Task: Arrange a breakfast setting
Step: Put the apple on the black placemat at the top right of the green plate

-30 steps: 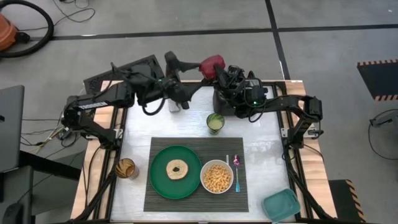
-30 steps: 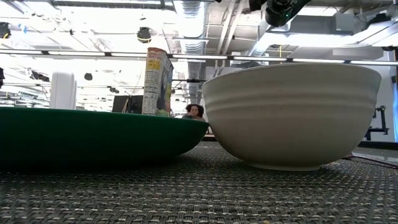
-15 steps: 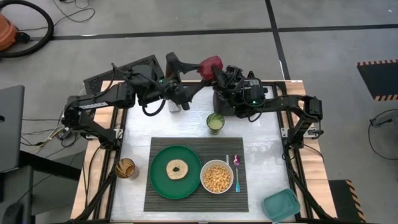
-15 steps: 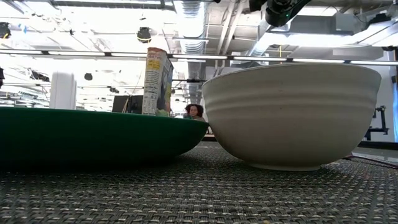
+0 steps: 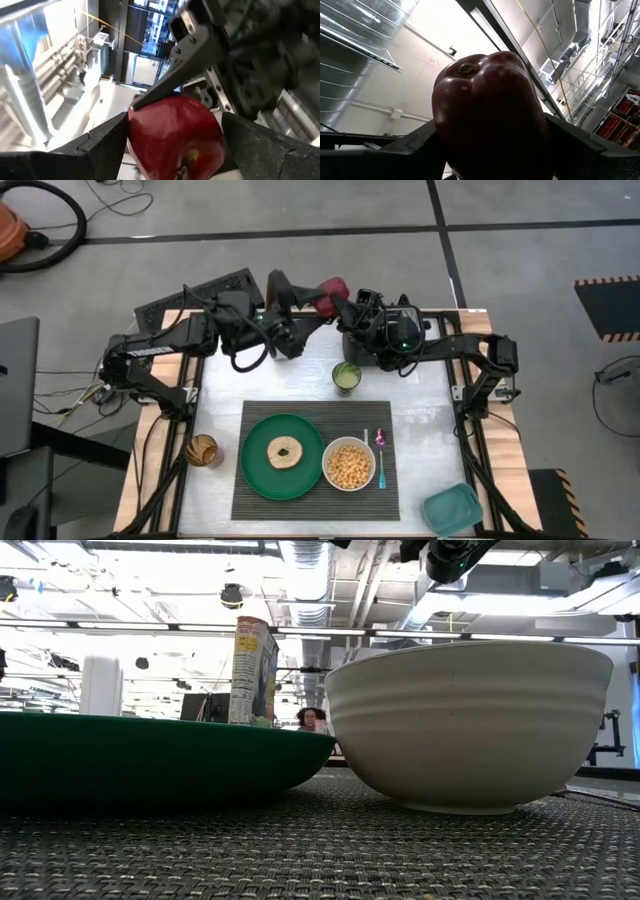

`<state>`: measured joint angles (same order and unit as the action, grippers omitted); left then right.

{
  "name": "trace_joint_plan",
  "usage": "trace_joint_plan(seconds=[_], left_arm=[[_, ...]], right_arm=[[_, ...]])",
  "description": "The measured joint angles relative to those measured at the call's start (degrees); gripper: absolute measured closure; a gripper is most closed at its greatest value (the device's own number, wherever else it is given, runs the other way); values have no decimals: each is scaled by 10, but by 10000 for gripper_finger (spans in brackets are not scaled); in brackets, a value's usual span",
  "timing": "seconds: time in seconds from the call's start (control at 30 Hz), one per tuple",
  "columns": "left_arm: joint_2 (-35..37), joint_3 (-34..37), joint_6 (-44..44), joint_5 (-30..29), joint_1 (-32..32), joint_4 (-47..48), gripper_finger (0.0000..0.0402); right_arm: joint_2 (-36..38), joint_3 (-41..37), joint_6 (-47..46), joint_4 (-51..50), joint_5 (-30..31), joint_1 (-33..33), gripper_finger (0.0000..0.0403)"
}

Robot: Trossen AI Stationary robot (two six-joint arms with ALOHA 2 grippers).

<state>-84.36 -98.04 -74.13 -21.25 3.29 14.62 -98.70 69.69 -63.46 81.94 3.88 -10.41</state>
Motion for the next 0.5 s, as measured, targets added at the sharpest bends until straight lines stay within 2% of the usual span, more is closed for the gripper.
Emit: trace_joint_plan(seconds=[0.1,0.27,0.37,0.5], left_arm=[[0,0,-19,-5,-1,11,104],[0,0,55,-19,2,17,104],[0,0,80,-16,2,13,104],[0,0,99,-43,2,16,104]], right_arm=[[0,0,0,1,1,4,101],[0,0,8,-2,6,9,101],[0,0,7,-1,5,9,101],[0,0,9,-2,6,9,101]])
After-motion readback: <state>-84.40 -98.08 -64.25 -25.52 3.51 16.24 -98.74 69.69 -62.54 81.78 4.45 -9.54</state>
